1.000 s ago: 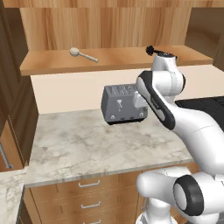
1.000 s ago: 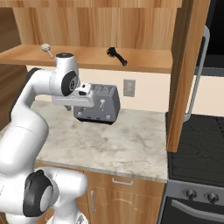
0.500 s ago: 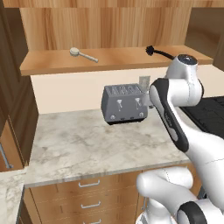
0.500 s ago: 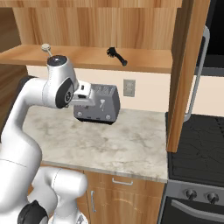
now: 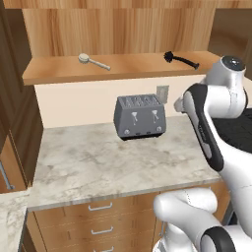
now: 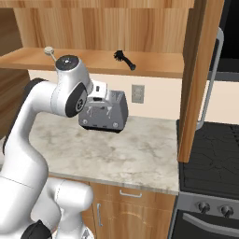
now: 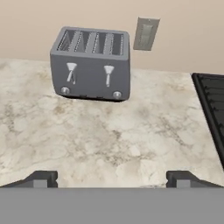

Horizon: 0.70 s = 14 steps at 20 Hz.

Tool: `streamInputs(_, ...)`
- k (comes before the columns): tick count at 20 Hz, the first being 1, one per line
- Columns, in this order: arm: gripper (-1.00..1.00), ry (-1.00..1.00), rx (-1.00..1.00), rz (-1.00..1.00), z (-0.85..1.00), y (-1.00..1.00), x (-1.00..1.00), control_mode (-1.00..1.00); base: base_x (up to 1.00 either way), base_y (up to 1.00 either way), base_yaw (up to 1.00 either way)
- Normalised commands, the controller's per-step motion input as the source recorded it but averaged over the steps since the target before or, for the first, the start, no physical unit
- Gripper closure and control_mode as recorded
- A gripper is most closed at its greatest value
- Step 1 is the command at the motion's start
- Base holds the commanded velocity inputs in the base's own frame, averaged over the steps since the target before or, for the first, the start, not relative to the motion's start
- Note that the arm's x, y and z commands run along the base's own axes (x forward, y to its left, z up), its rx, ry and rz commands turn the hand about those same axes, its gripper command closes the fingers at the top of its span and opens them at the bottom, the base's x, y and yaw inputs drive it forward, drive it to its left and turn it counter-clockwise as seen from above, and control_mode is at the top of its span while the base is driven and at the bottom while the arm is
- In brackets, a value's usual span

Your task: Locate and retrieve the dish brush and dish brush from the cabinet. Place them next to the sink.

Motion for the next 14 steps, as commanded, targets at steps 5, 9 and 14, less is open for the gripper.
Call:
streamInputs(5,-1.00,-0.03,-0.03,0.00,0.35,-0.41,0.00,-1.00,0.00,0.00,0.00)
streamInputs(9,-1.00,-0.07,-0.03,0.00,0.30,-0.39,0.00,-1.00,0.00,0.00,0.00)
streamInputs(14,-1.00,-0.11,-0.02,0.00,0.31,-0.31,0.05,-1.00,0.00,0.00,0.00)
